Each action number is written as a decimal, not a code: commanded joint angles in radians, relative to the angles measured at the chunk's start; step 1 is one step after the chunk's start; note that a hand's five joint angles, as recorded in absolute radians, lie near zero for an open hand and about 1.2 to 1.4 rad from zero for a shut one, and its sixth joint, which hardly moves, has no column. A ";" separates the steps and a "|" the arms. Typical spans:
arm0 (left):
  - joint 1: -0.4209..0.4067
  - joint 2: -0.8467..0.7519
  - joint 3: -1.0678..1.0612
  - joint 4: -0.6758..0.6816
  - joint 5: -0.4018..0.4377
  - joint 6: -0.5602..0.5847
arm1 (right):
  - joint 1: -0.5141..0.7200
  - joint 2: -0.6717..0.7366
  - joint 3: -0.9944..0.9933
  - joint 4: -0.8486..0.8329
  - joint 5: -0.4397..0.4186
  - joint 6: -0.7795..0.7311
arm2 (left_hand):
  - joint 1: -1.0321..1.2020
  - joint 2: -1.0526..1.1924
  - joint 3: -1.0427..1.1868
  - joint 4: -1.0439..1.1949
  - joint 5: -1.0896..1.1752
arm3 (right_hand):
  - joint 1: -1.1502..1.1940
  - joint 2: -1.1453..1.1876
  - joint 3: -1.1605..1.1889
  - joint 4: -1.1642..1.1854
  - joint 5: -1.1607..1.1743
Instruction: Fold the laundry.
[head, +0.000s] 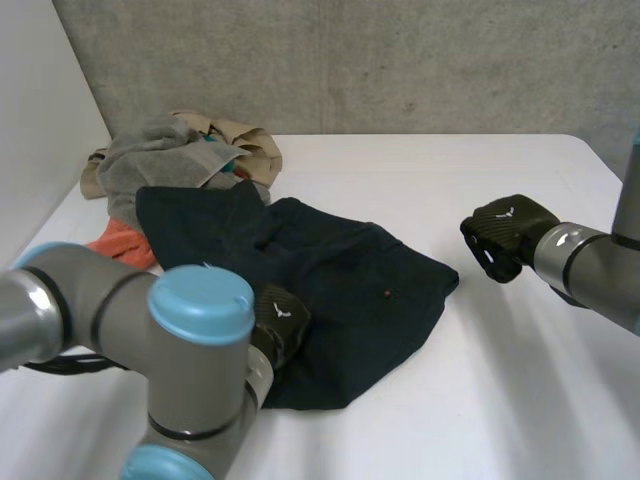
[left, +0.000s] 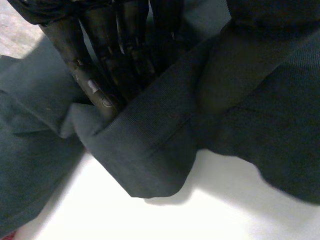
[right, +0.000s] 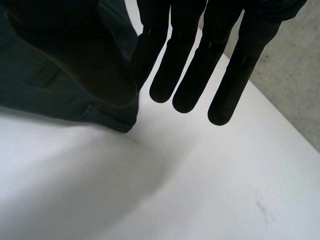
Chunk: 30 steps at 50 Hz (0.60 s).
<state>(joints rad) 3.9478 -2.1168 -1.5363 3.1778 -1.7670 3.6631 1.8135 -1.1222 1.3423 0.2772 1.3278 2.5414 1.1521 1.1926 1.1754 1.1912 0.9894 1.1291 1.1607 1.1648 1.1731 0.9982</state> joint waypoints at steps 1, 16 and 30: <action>0.059 0.104 -0.011 -0.078 0.081 -0.044 | -0.017 -0.033 0.041 0.057 -0.033 -0.006 | 0.244 0.204 0.221 0.205 0.232 | -0.507 -0.538 -0.542 -0.551 -0.550; 0.145 0.308 0.030 -0.217 0.147 -0.163 | 0.021 0.156 0.077 -0.268 -0.164 0.069 | 0.244 0.204 0.221 0.205 0.232 | -0.676 -0.707 -0.711 -0.720 -0.719; 0.154 0.299 0.088 -0.243 0.155 -0.187 | 0.066 0.242 0.052 -0.394 -0.154 0.097 | 0.244 0.204 0.221 0.205 0.232 | 0.266 0.234 0.230 0.222 0.222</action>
<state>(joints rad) 4.0996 -1.8117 -1.4710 2.9361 -1.6118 3.4885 1.8748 -0.8939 1.4049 -0.1056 1.1723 2.6223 1.1521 1.1928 1.1802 1.1922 0.9894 0.7561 0.7572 0.7511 0.7498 0.5726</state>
